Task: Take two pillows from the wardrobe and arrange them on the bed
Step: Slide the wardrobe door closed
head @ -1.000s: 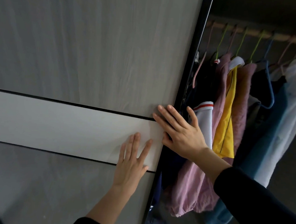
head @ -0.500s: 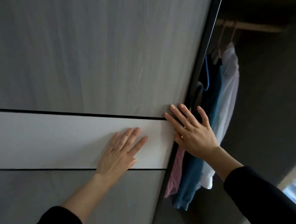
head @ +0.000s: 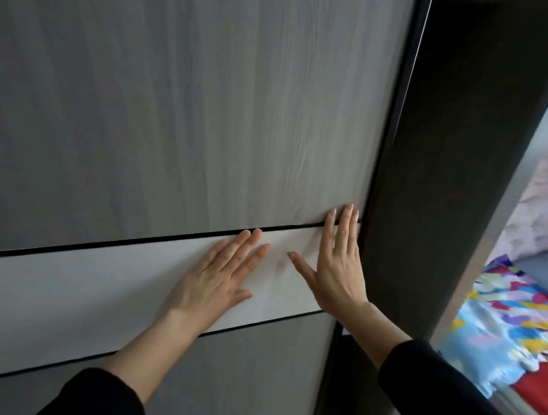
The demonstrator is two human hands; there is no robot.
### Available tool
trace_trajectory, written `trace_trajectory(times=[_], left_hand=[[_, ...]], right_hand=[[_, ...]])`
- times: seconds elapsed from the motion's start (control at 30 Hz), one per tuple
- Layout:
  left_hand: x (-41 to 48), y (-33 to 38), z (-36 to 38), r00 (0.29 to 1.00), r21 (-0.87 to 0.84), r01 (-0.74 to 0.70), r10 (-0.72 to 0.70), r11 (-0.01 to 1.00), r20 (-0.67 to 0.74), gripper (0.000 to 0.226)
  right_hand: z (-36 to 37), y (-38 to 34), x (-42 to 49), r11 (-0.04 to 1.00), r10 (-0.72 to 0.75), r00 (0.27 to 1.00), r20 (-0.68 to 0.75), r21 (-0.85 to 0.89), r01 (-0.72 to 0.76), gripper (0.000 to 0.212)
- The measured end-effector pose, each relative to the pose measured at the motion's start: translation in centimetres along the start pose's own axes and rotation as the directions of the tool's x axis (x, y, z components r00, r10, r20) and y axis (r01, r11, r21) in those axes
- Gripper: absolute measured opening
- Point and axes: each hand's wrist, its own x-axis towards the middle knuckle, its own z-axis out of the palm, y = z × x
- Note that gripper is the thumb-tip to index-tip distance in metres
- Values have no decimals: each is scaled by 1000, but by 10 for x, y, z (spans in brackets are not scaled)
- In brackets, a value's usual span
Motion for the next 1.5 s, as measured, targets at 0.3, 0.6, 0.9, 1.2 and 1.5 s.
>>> trace_trajectory(times=[0.3, 0.6, 0.9, 1.2, 1.5], left_hand=[[38, 31, 4, 1000, -86, -9, 7, 996, -21, 113], [80, 73, -4, 999, -3, -38, 38, 999, -12, 109], [117, 113, -2, 997, -20, -52, 51, 998, -60, 105], [141, 138, 1, 997, -31, -57, 55, 998, -63, 103], [156, 153, 2, 995, -58, -52, 47, 997, -84, 103]], right_hand=[[3, 66, 10, 990, 125, 992, 23, 66, -126, 88], [-9, 126, 17, 982, 153, 988, 14, 114, -154, 86], [-10, 128, 37, 732, 455, 890, -6, 571, -371, 90], [-8, 164, 40, 724, 471, 882, -28, 584, -368, 96], [-7, 185, 44, 718, 486, 873, -46, 591, -368, 98]])
